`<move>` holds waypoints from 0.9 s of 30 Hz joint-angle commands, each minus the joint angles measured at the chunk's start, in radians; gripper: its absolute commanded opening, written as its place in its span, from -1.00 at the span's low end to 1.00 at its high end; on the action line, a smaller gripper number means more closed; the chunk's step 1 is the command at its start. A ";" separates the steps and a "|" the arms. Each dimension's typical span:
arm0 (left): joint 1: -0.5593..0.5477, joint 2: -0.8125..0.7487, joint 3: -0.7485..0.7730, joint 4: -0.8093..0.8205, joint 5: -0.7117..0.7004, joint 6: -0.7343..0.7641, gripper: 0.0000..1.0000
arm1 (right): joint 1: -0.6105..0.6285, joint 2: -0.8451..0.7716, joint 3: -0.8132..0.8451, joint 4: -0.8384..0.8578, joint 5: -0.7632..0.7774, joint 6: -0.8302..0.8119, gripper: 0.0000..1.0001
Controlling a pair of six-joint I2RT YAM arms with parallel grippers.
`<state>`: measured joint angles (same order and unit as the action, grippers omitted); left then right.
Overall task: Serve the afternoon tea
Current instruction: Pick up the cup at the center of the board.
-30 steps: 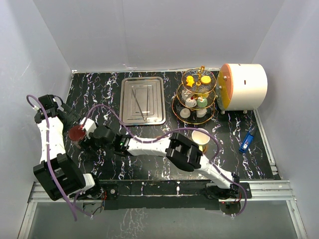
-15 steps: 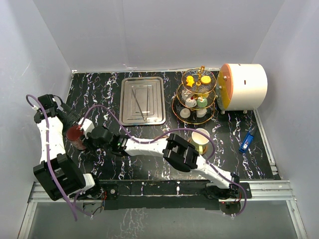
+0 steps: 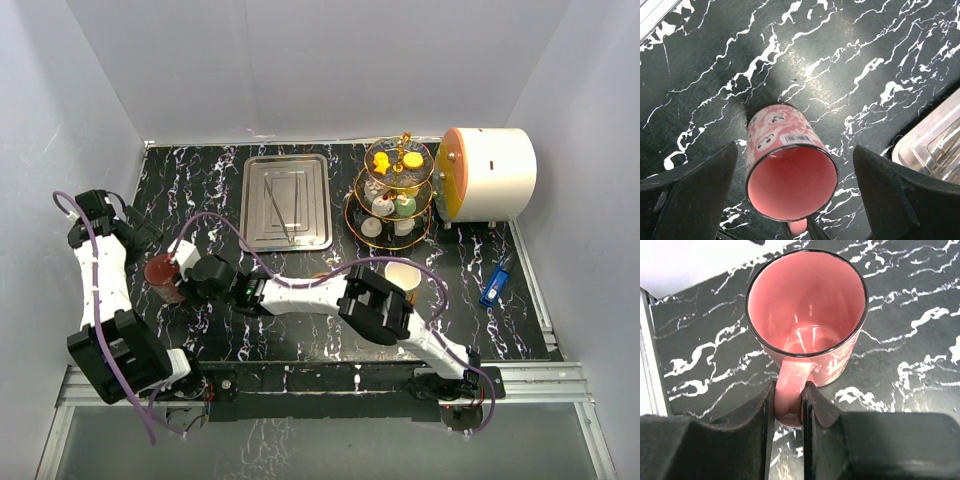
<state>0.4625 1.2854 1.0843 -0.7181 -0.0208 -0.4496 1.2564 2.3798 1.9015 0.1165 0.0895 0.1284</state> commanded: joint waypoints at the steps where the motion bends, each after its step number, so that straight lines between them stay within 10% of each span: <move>1: 0.004 -0.063 0.025 -0.002 0.070 0.019 0.97 | 0.001 -0.159 -0.106 0.041 0.052 -0.022 -0.93; 15: 0.003 -0.175 -0.150 0.136 0.393 0.042 0.97 | 0.047 -0.738 -0.836 0.051 0.269 0.108 -0.88; 27: -0.029 -0.195 -0.312 0.289 0.625 0.030 0.97 | 0.055 -0.907 -0.949 -0.130 0.309 0.242 -0.50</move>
<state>0.4541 1.1248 0.8017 -0.4866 0.4988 -0.4232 1.3090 1.5261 0.9375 -0.0357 0.3454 0.3222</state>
